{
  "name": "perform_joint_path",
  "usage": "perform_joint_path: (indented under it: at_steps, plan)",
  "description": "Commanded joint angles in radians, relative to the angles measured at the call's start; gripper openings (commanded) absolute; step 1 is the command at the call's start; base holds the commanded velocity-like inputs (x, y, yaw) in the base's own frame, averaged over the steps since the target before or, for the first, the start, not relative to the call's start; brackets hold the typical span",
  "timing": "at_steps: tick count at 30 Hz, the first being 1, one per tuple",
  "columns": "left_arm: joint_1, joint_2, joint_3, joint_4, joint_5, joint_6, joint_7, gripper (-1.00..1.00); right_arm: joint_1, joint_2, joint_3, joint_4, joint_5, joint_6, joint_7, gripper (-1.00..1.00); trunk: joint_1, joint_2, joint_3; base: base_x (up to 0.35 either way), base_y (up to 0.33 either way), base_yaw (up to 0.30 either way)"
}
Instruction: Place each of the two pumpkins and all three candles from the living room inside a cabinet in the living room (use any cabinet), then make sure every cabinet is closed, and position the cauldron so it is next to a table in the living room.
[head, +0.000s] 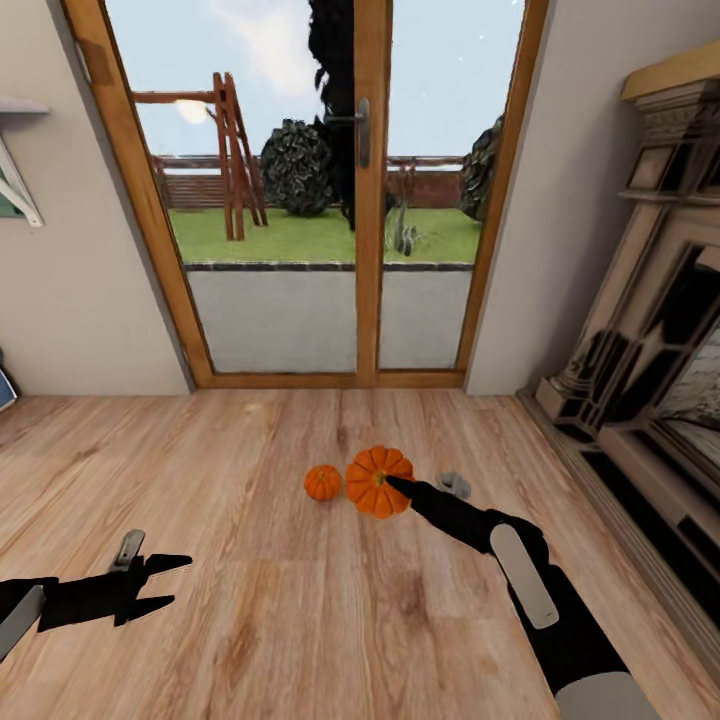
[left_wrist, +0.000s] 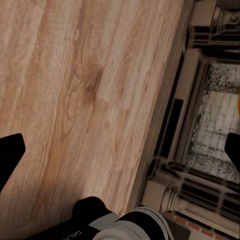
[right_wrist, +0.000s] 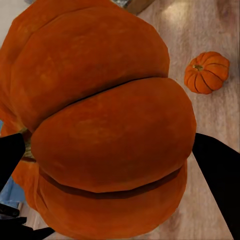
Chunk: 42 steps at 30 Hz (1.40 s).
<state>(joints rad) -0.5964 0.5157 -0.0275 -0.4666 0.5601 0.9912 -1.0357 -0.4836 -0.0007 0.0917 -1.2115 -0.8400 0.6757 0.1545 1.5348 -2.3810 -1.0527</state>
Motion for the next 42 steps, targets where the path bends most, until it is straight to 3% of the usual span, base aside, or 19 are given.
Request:
perform_joint_path:
  at_steps: [1, 5, 19, 36, 42]
  plan:
    - [0.000, 0.000, 0.000, 0.000, 0.000, -0.001, 0.000, 1.00, 0.006, 0.000, -0.017, -0.013, -0.012, 0.016, 0.003, -1.00, 0.000, 0.000, 0.000, 0.332, 0.000, 0.000]
    - [0.000, 0.000, 0.000, 0.000, 0.000, -0.002, 0.000, 1.00, 0.030, 0.001, -0.044, -0.040, -0.015, 0.037, 0.017, -1.00, 0.000, 0.000, 0.000, 0.332, 0.000, 0.000]
    - [0.000, -0.002, 0.002, 0.000, -0.002, -0.005, 0.001, 1.00, 0.036, 0.011, -0.046, -0.041, -0.015, 0.031, 0.026, -1.00, 0.000, 0.000, 0.000, 0.332, 0.000, 0.000]
    - [0.000, -0.008, 0.001, 0.000, -0.005, -0.100, 0.011, 1.00, 0.036, 0.013, -0.041, -0.034, -0.006, 0.033, 0.028, -1.00, 0.000, 0.000, 0.000, 0.332, 0.000, 0.000]
    - [0.000, -0.052, 0.001, 0.015, -0.004, -0.142, 0.020, 1.00, 0.036, 0.014, -0.040, -0.035, -0.008, 0.033, 0.028, -1.00, 0.000, 0.000, 0.000, 0.333, 0.000, 0.000]
